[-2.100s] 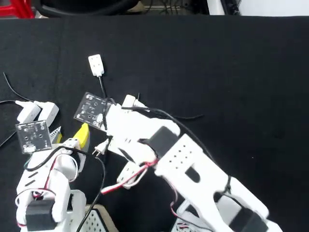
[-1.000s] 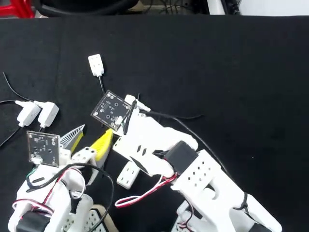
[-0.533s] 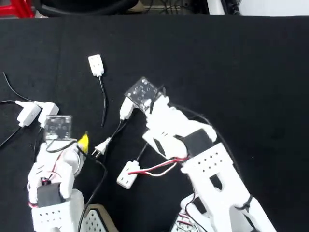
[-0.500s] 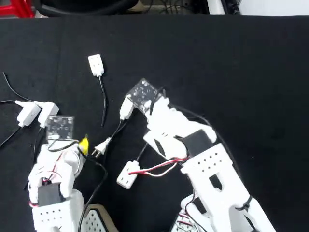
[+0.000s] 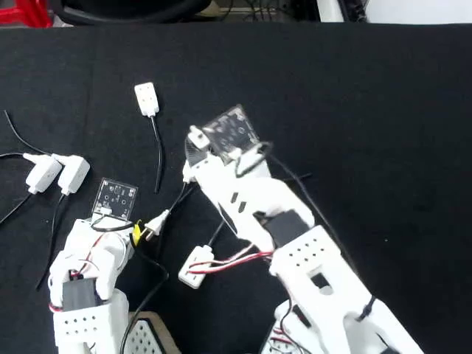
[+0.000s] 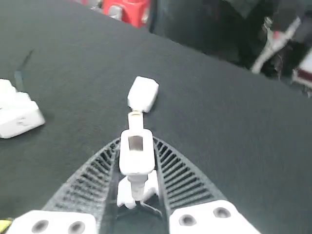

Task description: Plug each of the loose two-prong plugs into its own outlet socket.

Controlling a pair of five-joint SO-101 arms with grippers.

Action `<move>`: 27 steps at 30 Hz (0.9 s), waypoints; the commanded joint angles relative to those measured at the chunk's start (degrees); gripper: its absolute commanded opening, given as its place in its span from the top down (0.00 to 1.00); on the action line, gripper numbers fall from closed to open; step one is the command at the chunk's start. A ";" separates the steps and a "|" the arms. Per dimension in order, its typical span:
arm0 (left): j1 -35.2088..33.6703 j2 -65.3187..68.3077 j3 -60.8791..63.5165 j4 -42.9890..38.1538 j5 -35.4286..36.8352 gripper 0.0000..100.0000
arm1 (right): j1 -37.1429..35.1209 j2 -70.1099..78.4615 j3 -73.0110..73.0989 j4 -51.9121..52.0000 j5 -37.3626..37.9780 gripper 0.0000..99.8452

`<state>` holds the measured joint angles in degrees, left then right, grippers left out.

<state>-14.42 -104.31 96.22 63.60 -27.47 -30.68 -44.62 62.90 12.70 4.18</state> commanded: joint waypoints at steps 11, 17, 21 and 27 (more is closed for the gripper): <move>0.75 -0.09 1.10 -2.90 -0.79 0.76 | 23.38 -14.29 28.18 -2.81 -1.58 0.99; 0.75 -0.09 1.10 -2.90 -0.79 0.76 | 23.56 -31.52 20.97 32.88 -1.14 0.99; 0.75 -0.09 1.10 -2.90 -0.79 0.76 | 23.56 -41.80 18.51 47.74 -1.49 0.91; 0.75 -0.09 1.10 -2.90 -0.79 0.76 | 23.56 -49.36 20.00 51.52 -1.14 0.64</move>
<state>-14.42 -104.31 96.22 61.85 -27.91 -8.00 -90.42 84.88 62.46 2.86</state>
